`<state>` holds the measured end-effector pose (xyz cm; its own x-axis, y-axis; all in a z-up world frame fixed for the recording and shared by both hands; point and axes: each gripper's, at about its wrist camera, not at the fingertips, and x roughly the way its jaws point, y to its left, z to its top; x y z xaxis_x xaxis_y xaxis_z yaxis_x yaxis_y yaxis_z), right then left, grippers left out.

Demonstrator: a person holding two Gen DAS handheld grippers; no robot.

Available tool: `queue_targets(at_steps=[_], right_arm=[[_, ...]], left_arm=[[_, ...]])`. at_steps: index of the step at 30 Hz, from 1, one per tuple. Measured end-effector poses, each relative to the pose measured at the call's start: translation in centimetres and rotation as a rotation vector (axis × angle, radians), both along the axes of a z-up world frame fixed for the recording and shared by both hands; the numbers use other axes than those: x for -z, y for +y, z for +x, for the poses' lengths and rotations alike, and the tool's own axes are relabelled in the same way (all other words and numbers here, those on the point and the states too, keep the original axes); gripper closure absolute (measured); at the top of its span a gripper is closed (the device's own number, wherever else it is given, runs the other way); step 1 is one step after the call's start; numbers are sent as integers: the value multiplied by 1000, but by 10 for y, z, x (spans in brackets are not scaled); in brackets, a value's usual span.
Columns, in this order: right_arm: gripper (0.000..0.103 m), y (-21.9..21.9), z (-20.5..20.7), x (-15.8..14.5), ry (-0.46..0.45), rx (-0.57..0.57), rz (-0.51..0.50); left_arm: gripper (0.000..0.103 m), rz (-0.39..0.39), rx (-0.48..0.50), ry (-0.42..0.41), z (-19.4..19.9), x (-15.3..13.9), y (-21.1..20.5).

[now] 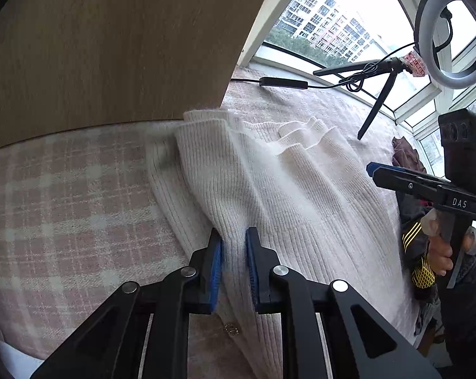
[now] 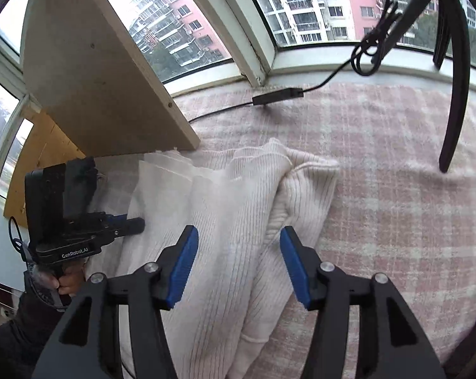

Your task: Fold clothes

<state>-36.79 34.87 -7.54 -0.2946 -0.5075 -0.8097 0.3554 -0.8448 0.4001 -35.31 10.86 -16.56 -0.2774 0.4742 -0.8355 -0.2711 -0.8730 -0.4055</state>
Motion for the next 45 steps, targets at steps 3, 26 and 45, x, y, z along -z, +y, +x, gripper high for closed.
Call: queue_targets(at_steps=[3, 26, 45], right_arm=[[50, -12, -10, 4, 29, -29, 41], [90, 31, -55, 40, -208, 159, -326], [78, 47, -13, 28, -116, 280, -205]], left_arm=[[89, -1, 4, 1, 1, 0, 0], [88, 7, 6, 23, 2, 5, -2], [83, -118, 21, 85, -4, -54, 30]])
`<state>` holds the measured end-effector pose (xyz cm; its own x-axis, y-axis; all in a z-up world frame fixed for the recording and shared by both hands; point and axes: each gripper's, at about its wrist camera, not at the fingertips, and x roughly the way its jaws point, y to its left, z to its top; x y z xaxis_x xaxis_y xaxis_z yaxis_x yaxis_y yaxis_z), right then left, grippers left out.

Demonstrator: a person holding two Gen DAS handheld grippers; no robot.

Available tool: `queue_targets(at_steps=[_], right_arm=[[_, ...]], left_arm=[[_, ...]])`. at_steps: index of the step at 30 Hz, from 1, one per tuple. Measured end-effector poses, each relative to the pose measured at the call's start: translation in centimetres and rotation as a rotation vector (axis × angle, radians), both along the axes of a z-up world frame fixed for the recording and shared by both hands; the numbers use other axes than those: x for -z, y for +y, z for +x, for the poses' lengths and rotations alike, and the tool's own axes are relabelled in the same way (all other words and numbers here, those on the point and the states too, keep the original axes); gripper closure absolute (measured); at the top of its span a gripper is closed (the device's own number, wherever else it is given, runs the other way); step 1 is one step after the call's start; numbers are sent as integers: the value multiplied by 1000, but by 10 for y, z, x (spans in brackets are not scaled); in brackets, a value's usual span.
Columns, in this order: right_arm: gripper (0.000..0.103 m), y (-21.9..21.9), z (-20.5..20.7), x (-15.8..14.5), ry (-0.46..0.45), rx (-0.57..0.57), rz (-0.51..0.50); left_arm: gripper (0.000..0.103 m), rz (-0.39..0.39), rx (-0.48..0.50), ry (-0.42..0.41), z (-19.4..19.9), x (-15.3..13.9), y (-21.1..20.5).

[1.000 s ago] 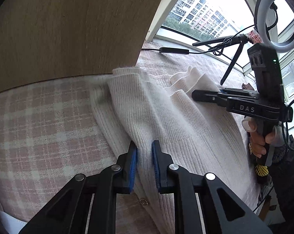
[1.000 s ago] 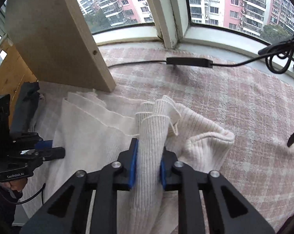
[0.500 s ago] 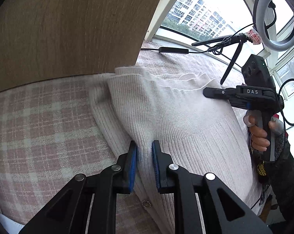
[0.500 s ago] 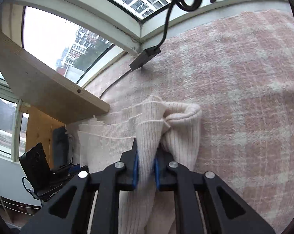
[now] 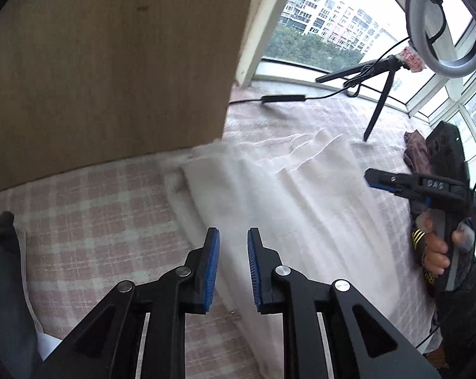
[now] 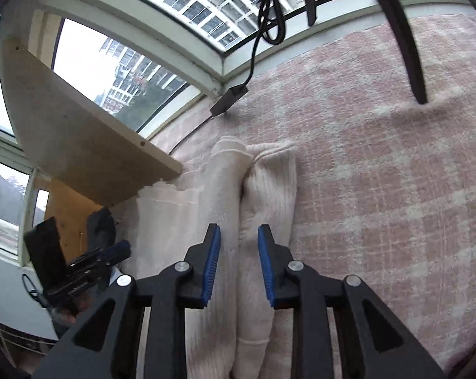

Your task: Fold clothes

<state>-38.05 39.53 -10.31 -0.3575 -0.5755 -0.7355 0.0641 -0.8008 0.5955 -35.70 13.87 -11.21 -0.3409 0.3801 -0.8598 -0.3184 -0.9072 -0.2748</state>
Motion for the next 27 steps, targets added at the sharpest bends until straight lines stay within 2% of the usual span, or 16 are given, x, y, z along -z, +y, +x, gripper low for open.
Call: queue_targets(at_steps=[3, 6, 9, 12, 13, 15, 17, 20, 27], right_arm=[[79, 10, 8, -10, 43, 9, 117], [79, 13, 10, -10, 45, -5, 141], [79, 21, 11, -8, 38, -14, 146], [79, 26, 13, -4, 29, -29, 125], [79, 27, 13, -3, 29, -36, 123], [79, 28, 12, -3, 36, -42, 121], [79, 30, 11, -5, 47, -49, 110], [79, 23, 3, -8, 62, -80, 88], [79, -33, -20, -10, 102, -232, 139]], left_arm=[[70, 0, 61, 6, -13, -15, 44], [68, 23, 122, -60, -32, -5, 101], [67, -26, 134, -122, -54, 16, 147], [66, -90, 111, -143, -63, 34, 162], [66, -87, 98, -155, -66, 40, 160], [81, -78, 73, -174, -71, 52, 155], [89, -27, 49, -162, -70, 49, 142], [91, 31, 9, -135, -61, 37, 118], [91, 126, -37, -70, -42, 7, 84]])
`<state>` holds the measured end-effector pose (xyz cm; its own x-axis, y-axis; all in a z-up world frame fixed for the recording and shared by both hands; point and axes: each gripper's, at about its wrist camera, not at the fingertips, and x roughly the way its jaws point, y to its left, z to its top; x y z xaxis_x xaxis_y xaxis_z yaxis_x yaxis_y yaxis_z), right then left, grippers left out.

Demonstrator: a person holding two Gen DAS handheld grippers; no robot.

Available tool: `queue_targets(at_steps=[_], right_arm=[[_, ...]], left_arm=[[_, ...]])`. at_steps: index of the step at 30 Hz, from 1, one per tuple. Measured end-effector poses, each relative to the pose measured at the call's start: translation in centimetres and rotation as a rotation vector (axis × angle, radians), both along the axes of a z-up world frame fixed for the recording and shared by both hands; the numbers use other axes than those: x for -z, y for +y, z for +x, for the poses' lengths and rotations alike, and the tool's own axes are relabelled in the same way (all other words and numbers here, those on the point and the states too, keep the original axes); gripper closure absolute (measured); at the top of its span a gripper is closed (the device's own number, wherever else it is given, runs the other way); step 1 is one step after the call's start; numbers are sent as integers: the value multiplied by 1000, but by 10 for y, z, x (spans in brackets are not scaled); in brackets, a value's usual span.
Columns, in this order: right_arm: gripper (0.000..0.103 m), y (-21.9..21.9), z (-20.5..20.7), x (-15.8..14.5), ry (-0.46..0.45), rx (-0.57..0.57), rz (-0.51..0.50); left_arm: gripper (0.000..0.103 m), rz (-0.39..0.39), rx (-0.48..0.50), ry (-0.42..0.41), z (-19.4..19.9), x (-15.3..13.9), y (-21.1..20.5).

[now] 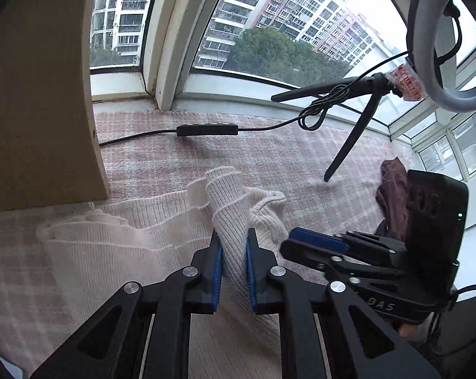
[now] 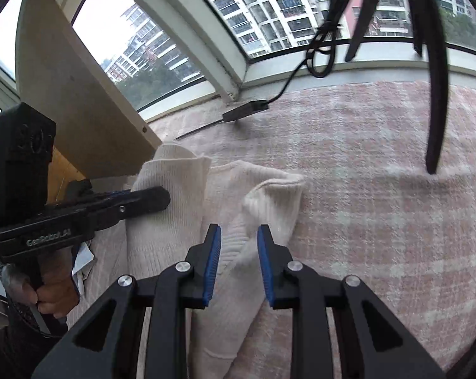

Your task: Fold clothes

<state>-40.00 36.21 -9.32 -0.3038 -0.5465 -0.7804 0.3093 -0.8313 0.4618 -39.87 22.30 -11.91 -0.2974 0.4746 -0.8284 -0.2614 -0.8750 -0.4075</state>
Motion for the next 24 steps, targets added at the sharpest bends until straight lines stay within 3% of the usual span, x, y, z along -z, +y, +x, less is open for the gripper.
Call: queue_targets(at_steps=[6, 8, 9, 13, 16, 18, 19, 20, 22, 24], right_arm=[[76, -30, -8, 16, -44, -23, 177], [78, -31, -7, 17, -35, -25, 198], [85, -31, -7, 17, -26, -26, 214], [92, -14, -8, 20, -54, 4, 92], [93, -9, -5, 15, -75, -18, -114], [93, -14, -4, 13, -46, -24, -109], [89, -17, -7, 20, -55, -10, -31], [89, -15, -10, 26, -80, -11, -47], [74, -9, -15, 32, -128, -20, -115], [71, 3, -13, 29, -155, 12, -149]], left_arm=[[91, -7, 24, 25, 2, -4, 2], [91, -5, 27, 24, 1, -3, 2], [91, -2, 29, 25, 1, -3, 1], [91, 10, 30, 27, 1, -4, 0], [91, 11, 33, 35, 1, -5, 0], [91, 9, 40, 39, 1, -5, 3], [91, 5, 42, 35, -1, -3, 4], [91, 6, 43, 29, -2, -1, 6], [91, 2, 49, 29, -4, 1, 11], [91, -4, 59, 36, -4, 0, 15]])
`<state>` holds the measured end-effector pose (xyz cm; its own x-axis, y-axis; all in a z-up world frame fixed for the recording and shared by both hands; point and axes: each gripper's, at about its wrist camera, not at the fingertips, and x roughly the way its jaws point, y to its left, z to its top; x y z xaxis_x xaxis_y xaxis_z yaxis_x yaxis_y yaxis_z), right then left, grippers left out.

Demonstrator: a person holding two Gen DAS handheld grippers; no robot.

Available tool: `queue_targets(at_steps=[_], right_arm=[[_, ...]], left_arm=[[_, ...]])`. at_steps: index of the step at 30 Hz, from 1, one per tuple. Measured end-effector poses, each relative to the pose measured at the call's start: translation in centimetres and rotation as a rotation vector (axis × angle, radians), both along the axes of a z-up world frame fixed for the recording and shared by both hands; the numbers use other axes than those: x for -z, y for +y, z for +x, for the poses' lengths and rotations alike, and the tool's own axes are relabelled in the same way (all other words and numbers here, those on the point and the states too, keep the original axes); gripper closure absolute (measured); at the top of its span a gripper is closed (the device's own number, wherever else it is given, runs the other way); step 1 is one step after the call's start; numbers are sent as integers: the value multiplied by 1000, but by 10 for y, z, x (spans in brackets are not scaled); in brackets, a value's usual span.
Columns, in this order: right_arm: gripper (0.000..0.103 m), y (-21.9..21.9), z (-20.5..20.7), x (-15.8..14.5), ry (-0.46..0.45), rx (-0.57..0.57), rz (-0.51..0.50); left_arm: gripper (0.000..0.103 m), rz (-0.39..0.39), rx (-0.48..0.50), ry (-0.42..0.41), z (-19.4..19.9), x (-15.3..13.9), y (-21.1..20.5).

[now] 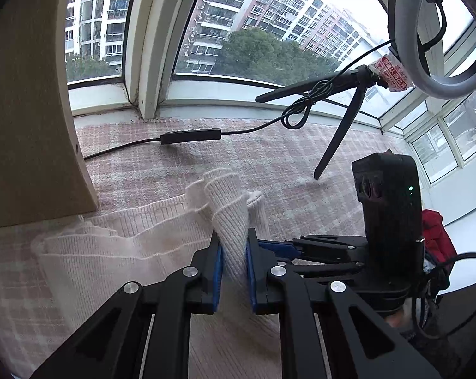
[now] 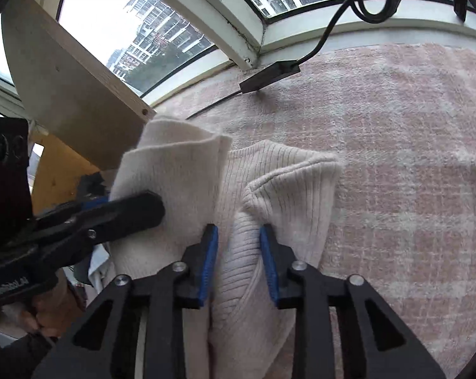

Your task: Fold clothes

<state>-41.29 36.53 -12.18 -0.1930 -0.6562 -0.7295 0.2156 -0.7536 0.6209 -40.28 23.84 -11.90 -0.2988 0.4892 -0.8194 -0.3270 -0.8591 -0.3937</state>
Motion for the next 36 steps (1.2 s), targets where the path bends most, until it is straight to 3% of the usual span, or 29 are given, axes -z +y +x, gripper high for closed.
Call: queue_targets(at_steps=[3, 7, 8, 11, 12, 16, 18, 21, 24, 27, 29, 31, 32, 36], right_arm=[[71, 29, 14, -14, 51, 102, -33], [91, 15, 24, 4, 24, 18, 64], [92, 12, 27, 9, 17, -4, 89], [97, -4, 36, 3, 115, -54, 192], [97, -4, 37, 0, 115, -57, 218], [94, 44, 44, -24, 124, 155, 277], [94, 57, 50, -39, 137, 195, 217], [94, 58, 53, -56, 155, 165, 92], [92, 21, 51, -61, 168, 72, 4], [90, -21, 45, -51, 151, -19, 37], [90, -19, 48, -36, 116, -13, 88], [90, -8, 39, -10, 13, 53, 108], [90, -2, 40, -9, 2, 64, 65], [86, -5, 42, -35, 41, 59, 86]], left_arm=[[91, -1, 17, 6, -1, -1, 6], [91, -24, 37, 1, -7, 5, 21], [90, -36, 43, 1, -8, 7, 26], [86, -50, 76, -32, -14, 18, 40], [79, -44, 93, -61, -17, 23, 44], [75, -4, 92, -137, -21, 29, 48], [75, 53, 79, -117, -16, 10, 33], [75, 96, 13, -40, 1, -22, -11], [74, 39, -58, 8, 23, -32, -61], [74, -37, -127, 26, 42, -30, -105], [74, -63, -159, -1, 48, -17, -127], [74, -88, -201, -49, 51, -2, -144], [74, -81, -210, -65, 52, 4, -148], [74, -11, -209, -46, 43, 2, -140]])
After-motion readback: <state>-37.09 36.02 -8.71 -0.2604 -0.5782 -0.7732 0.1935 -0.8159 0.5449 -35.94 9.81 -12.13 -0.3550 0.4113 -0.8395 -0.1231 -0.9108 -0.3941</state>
